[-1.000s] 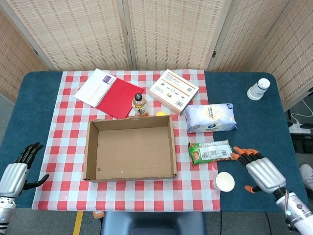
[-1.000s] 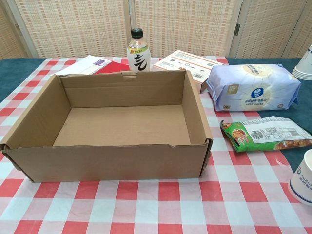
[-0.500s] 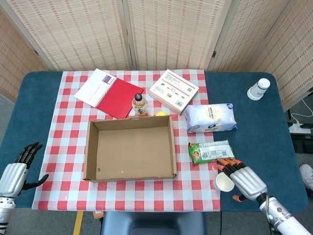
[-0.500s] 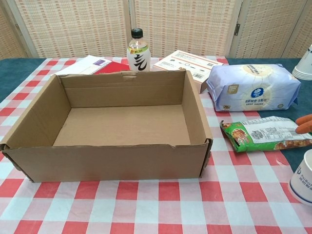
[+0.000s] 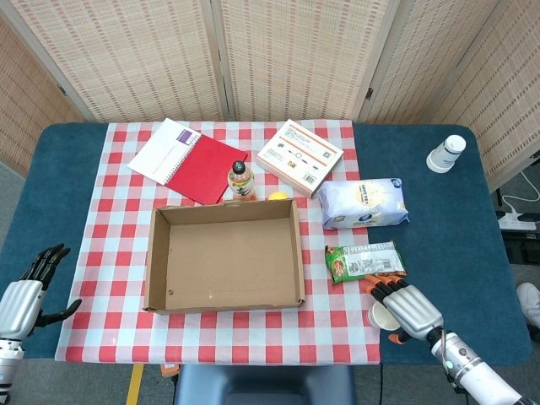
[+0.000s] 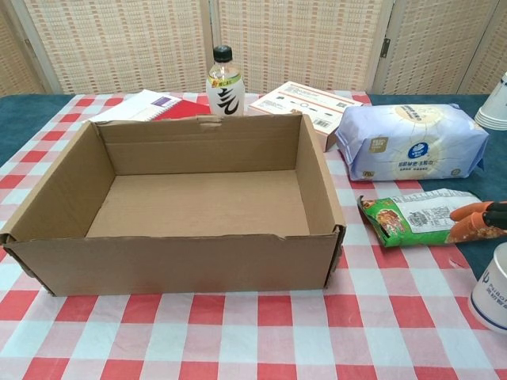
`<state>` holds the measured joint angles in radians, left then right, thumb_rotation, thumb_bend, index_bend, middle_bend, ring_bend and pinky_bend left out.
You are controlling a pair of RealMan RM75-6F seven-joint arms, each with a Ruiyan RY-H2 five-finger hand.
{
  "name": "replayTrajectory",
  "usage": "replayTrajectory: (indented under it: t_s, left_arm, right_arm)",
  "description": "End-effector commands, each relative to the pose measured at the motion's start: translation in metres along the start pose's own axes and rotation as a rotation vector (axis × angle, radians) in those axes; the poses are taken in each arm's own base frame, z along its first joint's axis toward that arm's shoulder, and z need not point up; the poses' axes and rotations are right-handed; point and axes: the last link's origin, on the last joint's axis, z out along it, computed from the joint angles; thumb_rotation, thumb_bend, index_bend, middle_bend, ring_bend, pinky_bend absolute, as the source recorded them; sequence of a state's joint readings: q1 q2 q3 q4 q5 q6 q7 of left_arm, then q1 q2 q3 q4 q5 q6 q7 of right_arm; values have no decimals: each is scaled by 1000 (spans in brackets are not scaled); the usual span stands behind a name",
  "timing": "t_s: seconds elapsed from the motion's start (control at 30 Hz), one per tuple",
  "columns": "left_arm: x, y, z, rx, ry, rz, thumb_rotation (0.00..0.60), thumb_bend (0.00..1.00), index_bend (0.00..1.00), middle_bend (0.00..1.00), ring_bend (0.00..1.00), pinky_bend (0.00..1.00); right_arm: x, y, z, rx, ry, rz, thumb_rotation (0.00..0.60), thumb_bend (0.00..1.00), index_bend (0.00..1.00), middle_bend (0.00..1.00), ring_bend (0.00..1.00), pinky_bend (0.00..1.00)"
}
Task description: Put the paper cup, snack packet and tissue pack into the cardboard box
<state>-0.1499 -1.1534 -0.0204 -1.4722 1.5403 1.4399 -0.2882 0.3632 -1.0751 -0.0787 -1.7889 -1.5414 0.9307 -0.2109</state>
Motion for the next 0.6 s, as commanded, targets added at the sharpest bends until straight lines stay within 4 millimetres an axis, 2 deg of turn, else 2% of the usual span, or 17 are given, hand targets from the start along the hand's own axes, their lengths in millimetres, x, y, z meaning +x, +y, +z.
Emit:
replayTrajectory:
  t_s: [0.03,0.17,0.33,0.6]
  left_arm:
    - [0,0,0,1,1,-1,600,230,88,27,0,224]
    - [1,-1,0,2,3,-4,600,230,88,27,0,223]
    - [1,0,0,1,1,-5,600,231,88,27,0,224]
    - [1,-1,0,2,3,-8,600,231,88,27,0,224]
  right_arm:
    - [-1,-1,3,-1,-6,1,600,0,172,52,22,224]
    - [-5,-2,6,-1,-4,2,600,0,206,78,61,290]
    - [-7,-3,9,-2,10,5,600,0,251,103,90,322]
    - [-11,-5,14,-6,45,2,600,32,387,165,164,438]
